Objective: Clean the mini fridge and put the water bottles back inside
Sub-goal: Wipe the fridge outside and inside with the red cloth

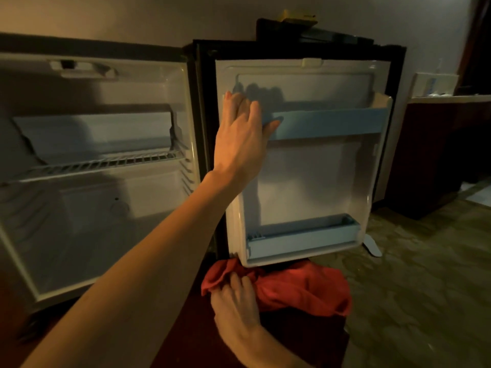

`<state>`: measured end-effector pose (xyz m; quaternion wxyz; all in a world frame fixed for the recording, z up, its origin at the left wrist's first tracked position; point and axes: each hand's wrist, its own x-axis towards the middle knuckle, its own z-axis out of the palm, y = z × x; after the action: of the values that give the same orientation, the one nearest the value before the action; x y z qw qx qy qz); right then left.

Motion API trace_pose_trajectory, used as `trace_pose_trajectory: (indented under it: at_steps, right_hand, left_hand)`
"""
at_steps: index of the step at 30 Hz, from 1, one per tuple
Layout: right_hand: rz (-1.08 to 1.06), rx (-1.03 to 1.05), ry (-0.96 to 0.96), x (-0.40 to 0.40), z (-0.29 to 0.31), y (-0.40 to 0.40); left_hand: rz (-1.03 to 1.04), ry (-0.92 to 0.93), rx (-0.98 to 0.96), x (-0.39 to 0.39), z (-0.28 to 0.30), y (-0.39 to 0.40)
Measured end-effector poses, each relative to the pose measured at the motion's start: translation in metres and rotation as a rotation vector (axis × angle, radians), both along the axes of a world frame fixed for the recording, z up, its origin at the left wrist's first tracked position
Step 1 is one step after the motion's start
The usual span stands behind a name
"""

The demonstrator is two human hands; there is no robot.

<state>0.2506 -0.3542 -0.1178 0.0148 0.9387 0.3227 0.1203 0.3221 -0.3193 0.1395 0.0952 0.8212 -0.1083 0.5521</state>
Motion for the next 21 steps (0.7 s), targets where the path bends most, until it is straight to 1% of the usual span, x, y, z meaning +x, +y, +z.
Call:
trace_pose_trajectory:
  at_steps: [1,3,5,7,10,14,19,21]
  right_hand:
    - [0.019,0.011,-0.019,0.003,-0.001,-0.009]
    - [0.048,0.101,-0.021,0.010,-0.004,-0.029]
    - [0.032,0.185,-0.024,0.019,-0.007,-0.050]
    - [-0.008,0.209,-0.029,0.026,-0.009,-0.067]
    - [-0.035,0.215,0.018,0.027,-0.010,-0.075]
    - [-0.052,0.190,0.028,0.020,-0.004,-0.070]
    - [0.132,0.156,0.080,0.009,0.006,-0.021]
    - [0.112,0.167,0.059,0.015,0.006,-0.018]
  left_hand:
    - [-0.008,0.009,-0.007,-0.001,0.000,0.000]
    - [-0.022,0.030,-0.025,-0.003,0.001,-0.001]
    - [-0.024,0.043,-0.030,-0.005,0.003,0.000]
    - [-0.023,0.051,-0.037,-0.007,0.004,-0.001]
    - [-0.041,0.068,-0.040,-0.009,0.005,0.001]
    - [-0.032,0.072,-0.011,-0.011,0.005,0.005]
    - [-0.061,0.083,-0.021,-0.013,0.004,0.005]
    - [-0.065,0.095,-0.004,-0.014,0.005,0.007]
